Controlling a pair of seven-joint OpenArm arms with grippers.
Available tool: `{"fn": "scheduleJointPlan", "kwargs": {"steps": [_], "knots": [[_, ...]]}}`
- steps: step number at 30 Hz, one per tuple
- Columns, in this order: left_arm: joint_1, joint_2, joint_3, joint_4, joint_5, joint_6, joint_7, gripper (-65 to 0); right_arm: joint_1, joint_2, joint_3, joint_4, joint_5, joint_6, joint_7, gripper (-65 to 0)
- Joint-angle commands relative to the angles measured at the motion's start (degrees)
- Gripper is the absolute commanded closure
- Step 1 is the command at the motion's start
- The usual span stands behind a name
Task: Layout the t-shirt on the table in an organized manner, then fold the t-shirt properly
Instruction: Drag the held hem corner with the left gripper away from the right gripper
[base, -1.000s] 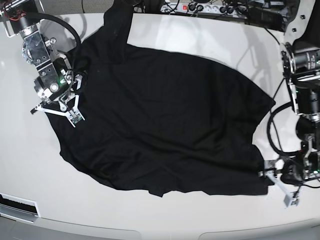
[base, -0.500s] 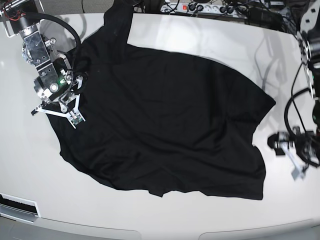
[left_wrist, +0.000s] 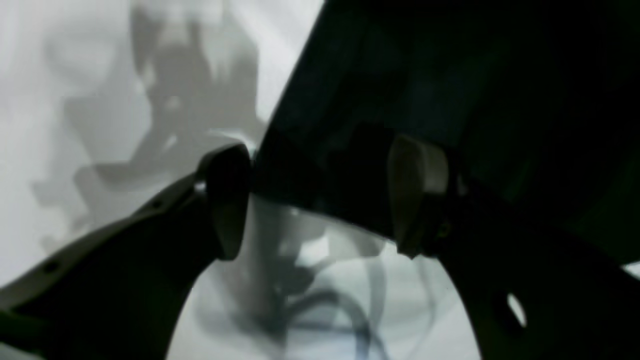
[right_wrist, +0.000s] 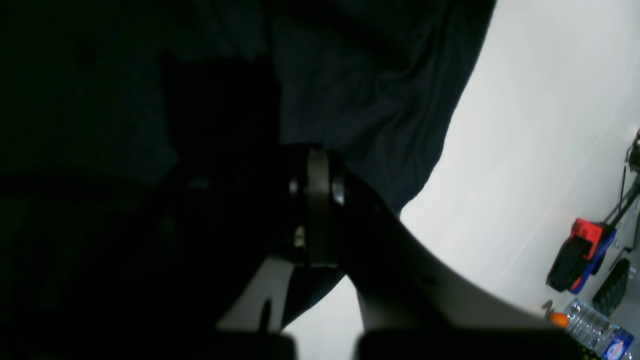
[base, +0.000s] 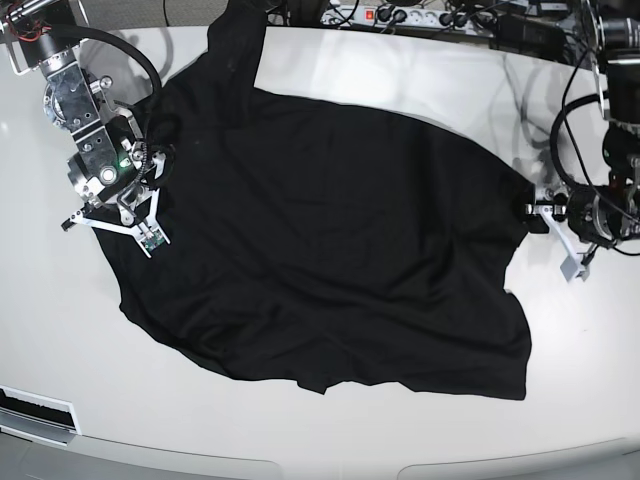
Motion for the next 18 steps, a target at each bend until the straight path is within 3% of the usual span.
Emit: {"fn": "scheduleJointPlan", "kwargs": {"steps": [1,6,7,8,10,11,18], "knots": [[-0.2,0.0,-0.3,0.8,0.1,-0.2,-0.5,-42.9,1.1,0.7,0.4,0.9,-0.7,-0.4,0.5,0.0],[2.3,2.7,-0.3,0.8,3.3,0.2,-3.3,-42.6,1.1,0.7,0.4,0.9,-0.7,-0.4,0.4,0.0],[2.6,3.1,-0.3,0.8,3.5,0.8,-2.8,-39.1,1.1,0.7,0.4,0.9,-0.7,-0.4,0.4,0.0],[2.6,3.6,-0.3,0.8,4.0,1.2,-1.5,-30.5,1.1,0.7,0.4,0.9,-0.7,-0.4,0.4,0.0],[2.6,3.9,-0.3,0.8,5.2,1.1,1.4,-5.0,1.1,0.7,0.4,0.9,-0.7,-0.4,0.4,0.0],[2.4,3.8,-0.3,0.8,5.6,1.1,2.6,0.0,1.1,0.7,0.4,0.9,-0.7,-0.4,0.4,0.0],[2.3,-2.1,-0.3,3.3,3.8,2.5,7.1,0.0,1.1,0.7,0.4,0.9,-0.7,1.5,0.4,0.0]]}}
